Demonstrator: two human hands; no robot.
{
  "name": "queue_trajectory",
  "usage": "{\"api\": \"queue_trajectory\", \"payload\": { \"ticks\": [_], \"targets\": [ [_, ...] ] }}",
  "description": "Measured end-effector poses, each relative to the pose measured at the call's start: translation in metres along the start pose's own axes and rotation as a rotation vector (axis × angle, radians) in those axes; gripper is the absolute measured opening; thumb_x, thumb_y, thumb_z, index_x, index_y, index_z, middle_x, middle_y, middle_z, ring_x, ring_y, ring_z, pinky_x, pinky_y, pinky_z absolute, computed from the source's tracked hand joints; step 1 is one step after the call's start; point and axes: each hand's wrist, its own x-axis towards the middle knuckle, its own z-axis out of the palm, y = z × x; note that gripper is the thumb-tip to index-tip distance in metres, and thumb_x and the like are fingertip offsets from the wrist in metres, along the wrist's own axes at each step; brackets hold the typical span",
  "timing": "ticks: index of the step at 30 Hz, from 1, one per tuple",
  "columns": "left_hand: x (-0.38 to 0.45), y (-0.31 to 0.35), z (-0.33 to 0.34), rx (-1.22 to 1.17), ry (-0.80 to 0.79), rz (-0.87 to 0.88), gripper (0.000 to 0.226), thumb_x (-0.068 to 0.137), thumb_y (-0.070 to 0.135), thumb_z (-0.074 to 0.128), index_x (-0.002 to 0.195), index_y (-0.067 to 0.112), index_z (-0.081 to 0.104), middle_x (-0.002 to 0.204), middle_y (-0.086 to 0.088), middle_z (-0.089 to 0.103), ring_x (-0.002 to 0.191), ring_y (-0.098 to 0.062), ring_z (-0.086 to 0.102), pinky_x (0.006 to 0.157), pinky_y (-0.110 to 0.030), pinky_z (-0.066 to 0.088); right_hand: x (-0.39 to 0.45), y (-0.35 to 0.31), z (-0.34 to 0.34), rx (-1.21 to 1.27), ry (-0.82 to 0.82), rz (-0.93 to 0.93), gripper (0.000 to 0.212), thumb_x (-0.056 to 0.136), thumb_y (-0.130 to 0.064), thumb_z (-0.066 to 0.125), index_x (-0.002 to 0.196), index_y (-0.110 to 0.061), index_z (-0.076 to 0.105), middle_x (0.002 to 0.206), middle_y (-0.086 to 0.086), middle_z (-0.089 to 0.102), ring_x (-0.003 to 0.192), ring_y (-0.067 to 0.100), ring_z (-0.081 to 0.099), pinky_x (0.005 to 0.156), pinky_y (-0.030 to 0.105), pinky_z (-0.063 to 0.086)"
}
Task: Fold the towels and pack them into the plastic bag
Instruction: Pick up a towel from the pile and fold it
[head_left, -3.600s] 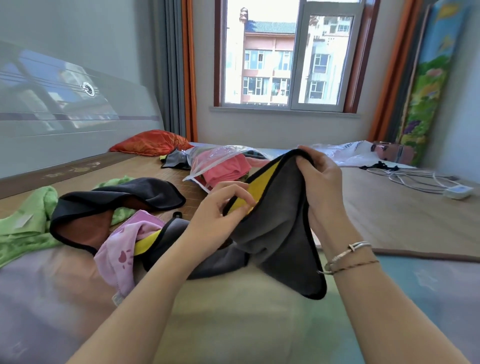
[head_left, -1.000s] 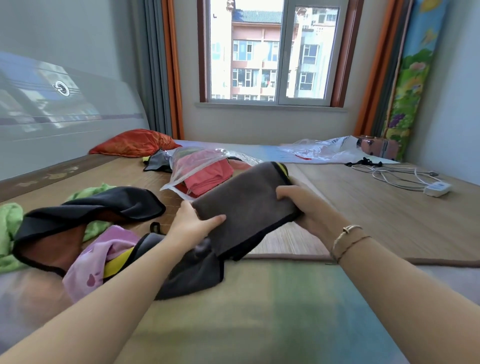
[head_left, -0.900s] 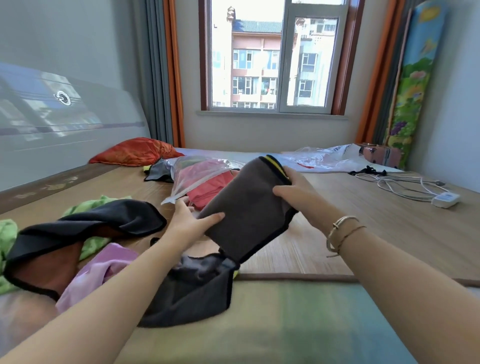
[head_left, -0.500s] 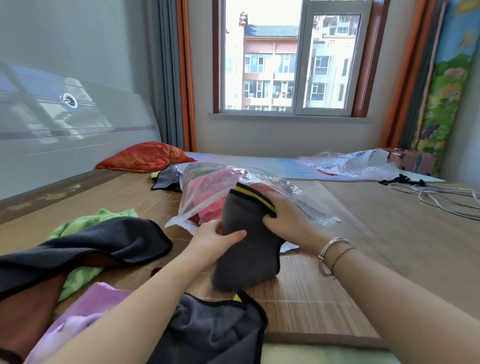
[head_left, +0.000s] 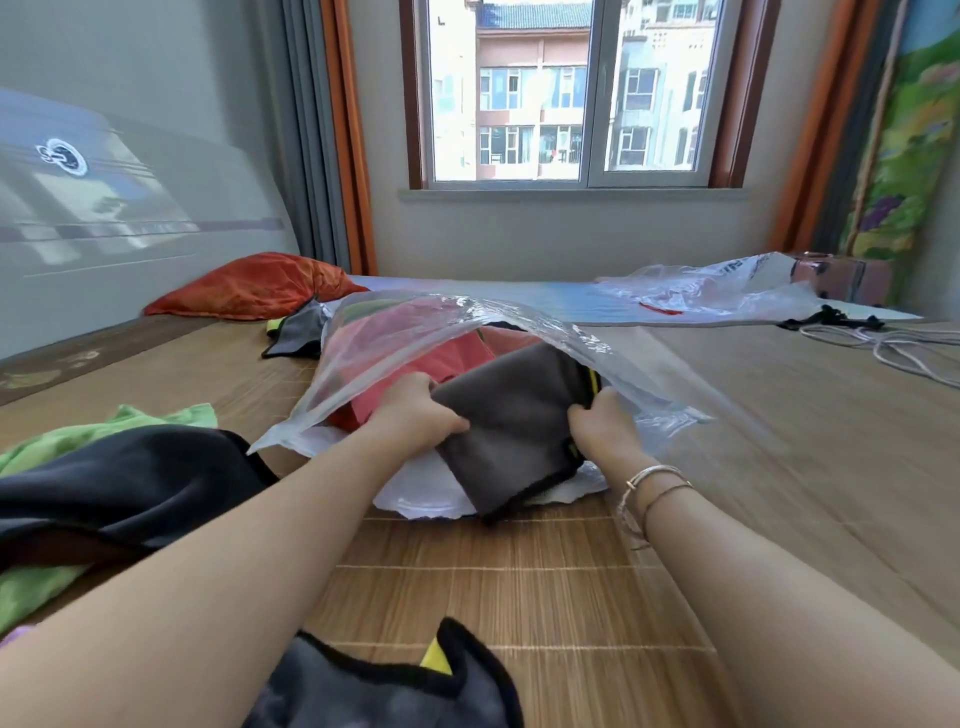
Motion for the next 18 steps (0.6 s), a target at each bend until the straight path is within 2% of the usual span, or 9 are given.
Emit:
{"api": "queue_trajectory", "payload": {
  "ticks": [2, 4, 7, 9, 11, 13, 14, 16, 18],
  "targets": [
    [0.015, 0.0, 0.011, -0.036, 0.139, 0.056, 0.025, 0.081, 0.017, 0.071, 0.096, 0.013, 0.052, 0.102, -0.012, 0.061, 0.091, -0.026, 0.056, 0.076, -0.035, 0.047, 0.01, 0.001, 0.002, -0.003, 0.032, -0.01, 0.031, 0.096, -0.005, 0.043, 0.122, 0.011, 0.047, 0.126, 0.027, 0.052, 0.117, 0.038, 0.05, 0.083, 0.029, 0.033],
    [0.027, 0.003, 0.024, -0.105, 0.252, 0.117, 0.023, 0.084, 0.013, 0.068, 0.099, 0.013, 0.05, 0.103, -0.011, 0.06, 0.093, -0.026, 0.055, 0.076, -0.034, 0.043, 0.016, 0.003, 0.004, -0.019, 0.068, -0.019, 0.034, 0.097, -0.004, 0.04, 0.127, 0.009, 0.046, 0.13, 0.026, 0.05, 0.121, 0.037, 0.047, 0.092, 0.03, 0.034],
    [0.038, 0.003, 0.046, -0.177, 0.377, 0.123, 0.04, 0.086, 0.014, 0.067, 0.12, 0.009, 0.046, 0.12, -0.013, 0.057, 0.113, -0.03, 0.054, 0.096, -0.041, 0.045, 0.022, 0.012, 0.005, -0.182, 0.08, -0.046, 0.037, 0.1, -0.014, 0.04, 0.129, 0.01, 0.046, 0.13, 0.026, 0.053, 0.121, 0.039, 0.049, 0.097, 0.034, 0.036],
    [0.034, -0.002, 0.06, -0.046, 0.438, 0.12, 0.064, 0.086, 0.018, 0.068, 0.139, 0.01, 0.032, 0.138, -0.013, 0.045, 0.126, -0.032, 0.044, 0.106, -0.041, 0.038, 0.017, 0.018, 0.008, -0.442, 0.064, -0.111, 0.043, 0.099, -0.022, 0.045, 0.127, 0.011, 0.045, 0.13, 0.028, 0.052, 0.122, 0.04, 0.049, 0.1, 0.037, 0.036],
    [0.021, -0.01, 0.071, 0.123, 0.489, 0.154, 0.076, 0.085, 0.023, 0.07, 0.143, 0.014, 0.022, 0.143, -0.013, 0.032, 0.128, -0.035, 0.035, 0.105, -0.041, 0.033, 0.006, 0.022, 0.016, -0.683, 0.091, -0.211, 0.059, 0.097, -0.022, 0.048, 0.139, 0.012, 0.026, 0.144, 0.029, 0.035, 0.134, 0.04, 0.035, 0.11, 0.04, 0.029],
    [0.007, -0.017, 0.076, 0.202, 0.522, 0.174, 0.073, 0.083, 0.029, 0.071, 0.136, 0.016, 0.022, 0.138, -0.011, 0.028, 0.122, -0.034, 0.034, 0.1, -0.04, 0.034, -0.008, 0.021, 0.024, -0.768, 0.173, -0.346, 0.07, 0.094, -0.016, 0.048, 0.149, 0.002, 0.009, 0.154, 0.023, 0.017, 0.141, 0.037, 0.02, 0.115, 0.043, 0.02],
    [0.004, -0.021, 0.076, 0.22, 0.53, 0.173, 0.069, 0.082, 0.031, 0.071, 0.13, 0.016, 0.024, 0.135, -0.011, 0.028, 0.119, -0.034, 0.034, 0.097, -0.039, 0.035, -0.013, 0.017, 0.028, -0.783, 0.21, -0.443, 0.071, 0.092, -0.013, 0.048, 0.151, -0.004, 0.009, 0.156, 0.019, 0.013, 0.141, 0.035, 0.019, 0.114, 0.044, 0.019],
    [0.0, -0.028, 0.071, 0.236, 0.51, 0.142, 0.067, 0.082, 0.034, 0.071, 0.126, 0.012, 0.026, 0.133, -0.012, 0.031, 0.117, -0.034, 0.036, 0.094, -0.04, 0.037, -0.015, 0.006, 0.035, -0.746, 0.208, -0.612, 0.075, 0.088, -0.008, 0.052, 0.151, -0.015, 0.013, 0.156, 0.013, 0.012, 0.133, 0.034, 0.03, 0.106, 0.044, 0.03],
    [0.0, -0.037, 0.069, 0.268, 0.453, 0.112, 0.069, 0.084, 0.037, 0.069, 0.13, 0.007, 0.027, 0.135, -0.014, 0.033, 0.119, -0.035, 0.037, 0.093, -0.042, 0.039, -0.007, -0.011, 0.042, -0.595, 0.117, -0.638, 0.082, 0.085, -0.002, 0.054, 0.152, -0.024, 0.013, 0.157, 0.009, 0.013, 0.112, 0.033, 0.051, 0.085, 0.042, 0.046]
  ]
}}
